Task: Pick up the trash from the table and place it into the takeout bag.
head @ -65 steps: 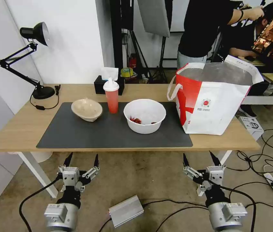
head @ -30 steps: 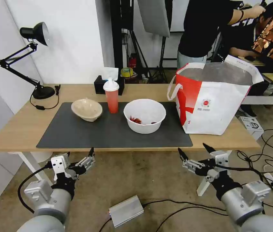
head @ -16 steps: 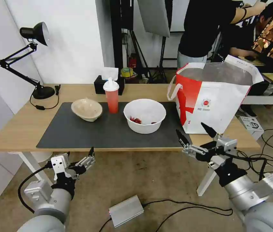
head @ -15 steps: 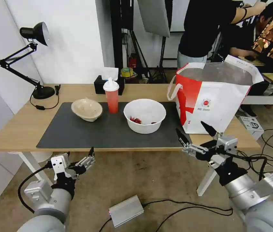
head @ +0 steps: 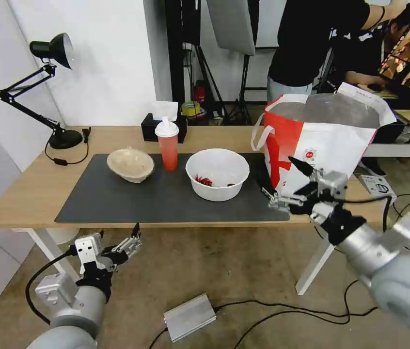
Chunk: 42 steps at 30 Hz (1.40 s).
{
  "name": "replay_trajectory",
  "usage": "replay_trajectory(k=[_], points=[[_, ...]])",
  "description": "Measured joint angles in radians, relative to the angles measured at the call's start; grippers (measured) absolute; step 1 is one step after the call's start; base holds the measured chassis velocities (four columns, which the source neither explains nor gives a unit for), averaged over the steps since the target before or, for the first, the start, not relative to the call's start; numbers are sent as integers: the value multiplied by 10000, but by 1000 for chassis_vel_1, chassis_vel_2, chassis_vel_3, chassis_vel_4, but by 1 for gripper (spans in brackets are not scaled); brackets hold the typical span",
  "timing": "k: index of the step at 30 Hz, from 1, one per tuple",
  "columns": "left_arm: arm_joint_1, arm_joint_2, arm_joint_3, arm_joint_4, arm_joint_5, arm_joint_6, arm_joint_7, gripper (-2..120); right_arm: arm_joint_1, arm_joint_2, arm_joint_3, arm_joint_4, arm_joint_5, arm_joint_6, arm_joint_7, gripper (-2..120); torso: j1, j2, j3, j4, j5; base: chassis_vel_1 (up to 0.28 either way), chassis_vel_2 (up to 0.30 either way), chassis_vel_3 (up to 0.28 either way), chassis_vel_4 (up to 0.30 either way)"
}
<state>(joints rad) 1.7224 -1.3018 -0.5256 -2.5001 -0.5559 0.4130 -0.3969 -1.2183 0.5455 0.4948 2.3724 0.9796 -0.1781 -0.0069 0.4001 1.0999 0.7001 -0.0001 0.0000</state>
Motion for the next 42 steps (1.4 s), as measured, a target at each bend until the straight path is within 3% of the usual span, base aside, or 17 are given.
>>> replay_trajectory(k=[3,8,19,23,33,42], points=[[6,-12,-15,1,5,1,2,100,374,-129,-249,-62,174,-141,0,100,-1,0,0,1,0,0,0,0,0],[58,-71,-89,1,8,3,24,100,2635,-416,-2076,-451,871,-1108,-27,100,0,-1,0,2,0,0,0,0,0],[42,-75,-148,1,12,4,33,100,4319,-419,-3647,-1094,1146,-1698,-396,100,0,0,-1,0,1,0,0,0,0],[-92,-104,-62,45,24,1,36,100,5908,-430,-4870,-1503,1499,-2373,-503,100,0,0,0,3,0,0,0,0,0],[-350,-79,209,404,-40,1,84,100,6512,-483,-5419,-2086,1473,-2672,-1091,100,0,0,0,1,0,0,0,0,0],[-325,-129,133,342,-39,1,108,100,7401,-129,-6279,-3073,657,-2929,-2181,100,0,0,-1,1,0,0,0,0,0]])
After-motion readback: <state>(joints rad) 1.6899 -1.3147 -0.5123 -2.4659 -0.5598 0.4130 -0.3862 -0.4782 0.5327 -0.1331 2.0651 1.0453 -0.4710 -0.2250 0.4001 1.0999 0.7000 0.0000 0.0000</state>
